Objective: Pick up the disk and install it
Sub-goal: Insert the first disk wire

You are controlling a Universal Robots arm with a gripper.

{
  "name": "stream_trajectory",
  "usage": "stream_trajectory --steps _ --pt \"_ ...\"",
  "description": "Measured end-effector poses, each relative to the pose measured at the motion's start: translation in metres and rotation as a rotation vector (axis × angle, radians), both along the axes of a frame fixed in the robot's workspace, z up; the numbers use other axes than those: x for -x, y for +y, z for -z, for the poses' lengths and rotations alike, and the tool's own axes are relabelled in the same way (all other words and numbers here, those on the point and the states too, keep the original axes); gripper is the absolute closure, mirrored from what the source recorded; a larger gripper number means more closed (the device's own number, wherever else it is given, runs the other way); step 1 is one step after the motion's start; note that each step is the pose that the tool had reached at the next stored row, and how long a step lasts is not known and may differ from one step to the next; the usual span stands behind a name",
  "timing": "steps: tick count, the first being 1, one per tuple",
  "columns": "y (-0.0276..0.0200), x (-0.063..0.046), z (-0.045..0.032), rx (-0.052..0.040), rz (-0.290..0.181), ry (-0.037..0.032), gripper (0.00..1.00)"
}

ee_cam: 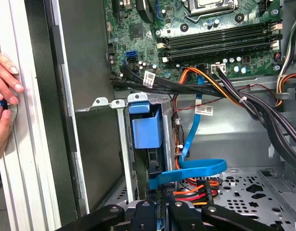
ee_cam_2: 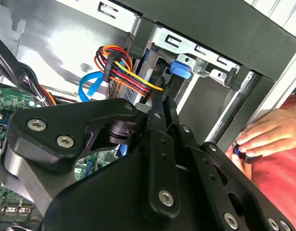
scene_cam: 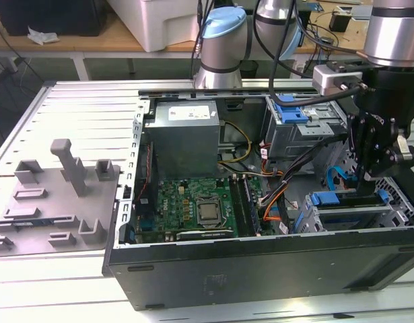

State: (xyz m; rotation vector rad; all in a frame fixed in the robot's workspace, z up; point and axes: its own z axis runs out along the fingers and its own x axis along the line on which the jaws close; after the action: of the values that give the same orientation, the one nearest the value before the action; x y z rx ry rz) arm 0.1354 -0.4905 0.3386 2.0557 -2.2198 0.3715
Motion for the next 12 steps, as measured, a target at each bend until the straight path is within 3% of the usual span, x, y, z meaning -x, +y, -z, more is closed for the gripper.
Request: stream_trajectory --steps 12 --pt "0.0 0.0 0.0016 -0.0001 -0.009 0.0 0.83"
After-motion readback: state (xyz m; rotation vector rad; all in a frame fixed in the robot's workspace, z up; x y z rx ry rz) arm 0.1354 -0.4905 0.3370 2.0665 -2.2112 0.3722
